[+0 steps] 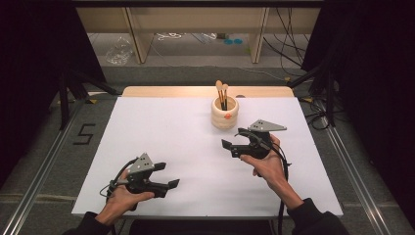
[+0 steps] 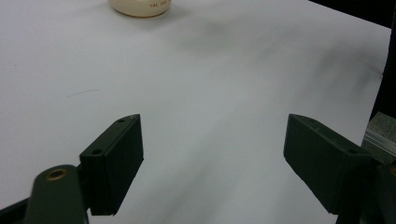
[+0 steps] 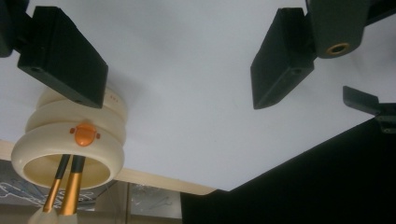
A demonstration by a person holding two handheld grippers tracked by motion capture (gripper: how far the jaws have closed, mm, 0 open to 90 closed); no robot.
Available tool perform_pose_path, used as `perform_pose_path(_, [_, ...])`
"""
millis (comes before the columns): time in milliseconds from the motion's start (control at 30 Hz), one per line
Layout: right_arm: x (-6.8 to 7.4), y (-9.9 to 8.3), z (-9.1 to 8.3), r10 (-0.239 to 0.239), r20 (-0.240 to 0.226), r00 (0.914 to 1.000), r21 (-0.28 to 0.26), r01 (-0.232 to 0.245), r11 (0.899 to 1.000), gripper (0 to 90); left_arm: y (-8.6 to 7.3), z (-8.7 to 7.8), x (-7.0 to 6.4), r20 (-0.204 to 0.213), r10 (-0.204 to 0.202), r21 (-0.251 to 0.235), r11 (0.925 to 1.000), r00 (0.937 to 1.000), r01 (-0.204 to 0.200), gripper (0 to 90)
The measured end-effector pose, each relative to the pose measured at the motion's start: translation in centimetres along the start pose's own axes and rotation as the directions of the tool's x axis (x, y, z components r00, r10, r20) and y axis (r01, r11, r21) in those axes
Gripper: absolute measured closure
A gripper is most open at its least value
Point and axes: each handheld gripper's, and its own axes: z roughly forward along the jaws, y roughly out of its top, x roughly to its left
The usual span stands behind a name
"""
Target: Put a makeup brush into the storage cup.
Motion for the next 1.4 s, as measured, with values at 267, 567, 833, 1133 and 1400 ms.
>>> perform_pose_path(267, [1.1, -0.9, -0.4, -0.009, -0.033, 0.9994, -0.002, 0.008, 1.0, 19.6, 0.1, -0.1, 0.0, -0.004, -0.002, 0.001, 1.0, 1.0, 0.002, 19.9])
perform_pose_path(567, [1.8, -2.0, -1.2, -0.005, -0.055, 0.9985, 0.014, 0.006, 1.0, 19.7, 0.1, -0.1, 0.1, -0.005, -0.001, 0.001, 1.0, 1.0, 0.001, 19.9])
perform_pose_path(833, [2.5, -3.1, -1.6, -0.012, -0.069, 0.9976, 0.042, 0.015, 0.999, 19.7, 0.1, -0.1, 0.0, -0.008, -0.006, -0.007, 1.0, 1.0, 0.006, 19.9])
perform_pose_path(1133, [3.0, -4.1, -2.1, -0.002, -0.081, 0.9967, 0.041, 0.005, 0.999, 18.7, 0.1, -0.2, 0.1, -0.007, -0.001, -0.004, 1.0, 1.0, 0.001, 19.9])
perform_pose_path(1400, [3.4, -4.6, -2.7, -0.013, -0.072, 0.9973, 0.065, 0.018, 0.998, 17.4, 0.1, -0.1, 0.1, -0.007, 0.0, -0.004, 1.0, 1.0, 0.0, 19.9])
